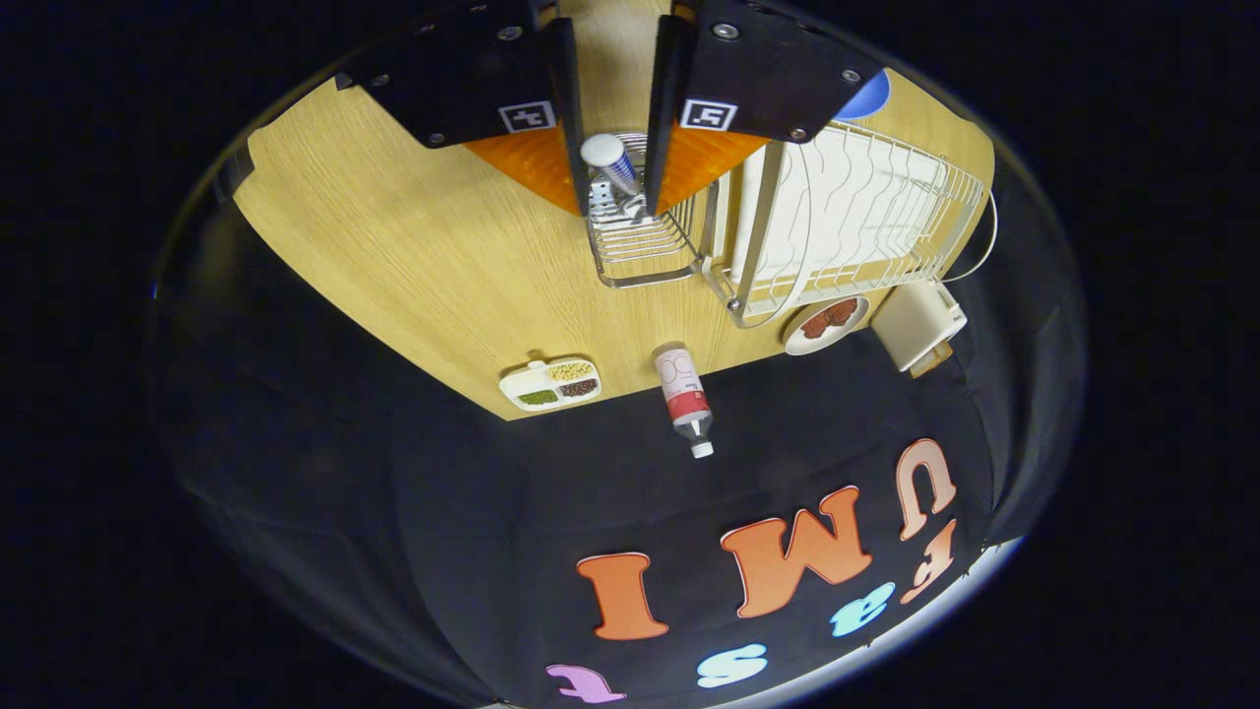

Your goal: Take the plate from the dish rack, then take the spoon from the basket and place it into the plate.

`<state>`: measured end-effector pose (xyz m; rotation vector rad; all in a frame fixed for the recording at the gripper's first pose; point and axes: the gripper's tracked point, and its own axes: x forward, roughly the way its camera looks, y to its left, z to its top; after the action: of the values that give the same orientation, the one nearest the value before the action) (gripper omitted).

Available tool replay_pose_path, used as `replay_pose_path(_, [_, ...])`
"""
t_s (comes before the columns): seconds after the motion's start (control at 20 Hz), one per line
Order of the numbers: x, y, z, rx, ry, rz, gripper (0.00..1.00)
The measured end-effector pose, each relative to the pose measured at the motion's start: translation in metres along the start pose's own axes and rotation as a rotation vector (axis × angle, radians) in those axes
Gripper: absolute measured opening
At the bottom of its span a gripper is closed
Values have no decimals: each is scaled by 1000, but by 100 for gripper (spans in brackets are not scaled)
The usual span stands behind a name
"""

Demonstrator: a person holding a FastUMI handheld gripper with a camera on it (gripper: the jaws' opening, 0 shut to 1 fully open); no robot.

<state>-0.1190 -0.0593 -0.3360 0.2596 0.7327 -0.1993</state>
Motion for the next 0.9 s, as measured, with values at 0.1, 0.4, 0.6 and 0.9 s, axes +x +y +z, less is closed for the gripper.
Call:
replay_pose_path(0.1, [-5,2,7,31,-13,2,19])
replay_pose_path(0.4, [-20,14,32,36,-19,54,11])
replay_pose_path(0.6, [-41,27,62,8,-63,82,12])
replay_pose_path(0.9, [-80,51,97,19,-118,175,11])
